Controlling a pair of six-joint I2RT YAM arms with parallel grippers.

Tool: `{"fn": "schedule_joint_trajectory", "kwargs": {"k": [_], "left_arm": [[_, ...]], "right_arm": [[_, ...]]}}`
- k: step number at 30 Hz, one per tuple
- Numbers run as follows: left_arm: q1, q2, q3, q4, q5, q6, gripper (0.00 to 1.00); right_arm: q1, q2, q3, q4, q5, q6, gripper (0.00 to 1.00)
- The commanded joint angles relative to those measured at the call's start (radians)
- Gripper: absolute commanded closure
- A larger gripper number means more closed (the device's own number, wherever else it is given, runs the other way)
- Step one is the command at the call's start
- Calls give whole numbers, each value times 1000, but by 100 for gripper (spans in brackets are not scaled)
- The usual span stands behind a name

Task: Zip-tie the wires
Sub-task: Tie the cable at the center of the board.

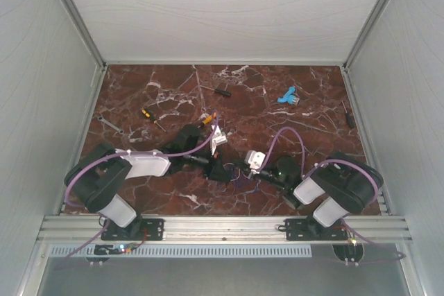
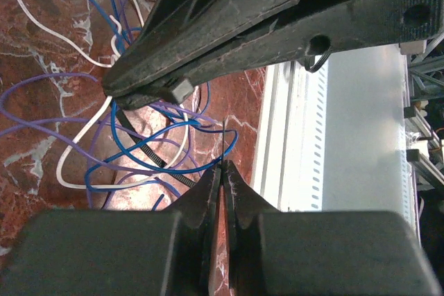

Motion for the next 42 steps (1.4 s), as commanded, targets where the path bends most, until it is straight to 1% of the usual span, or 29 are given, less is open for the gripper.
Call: {"fn": "schedule_joint_trajectory", "kwargs": {"k": [1, 6, 11, 16, 30, 38, 42], "left_arm": [[3, -16, 31, -5, 8, 28, 100], [20, -46, 1, 29, 3, 25, 100], [22, -43, 5, 50, 72, 11, 100], [22, -58, -9, 88, 98, -13, 100], [22, -68, -12, 103, 121, -17, 100], [22, -66, -14, 123, 161, -30, 100], [22, -78, -21, 134, 156, -33, 100]], "right_arm": [[14, -49, -23, 163, 50, -94, 100], [29, -78, -37, 163, 56, -104, 100], [76, -75, -40, 156, 92, -149, 100], [110, -88, -53, 157, 132, -175, 100], [142, -144, -73, 144, 154, -192, 100], [158, -150, -67, 121, 143, -211, 100], [160, -153, -69, 120, 151, -215, 100]]}}
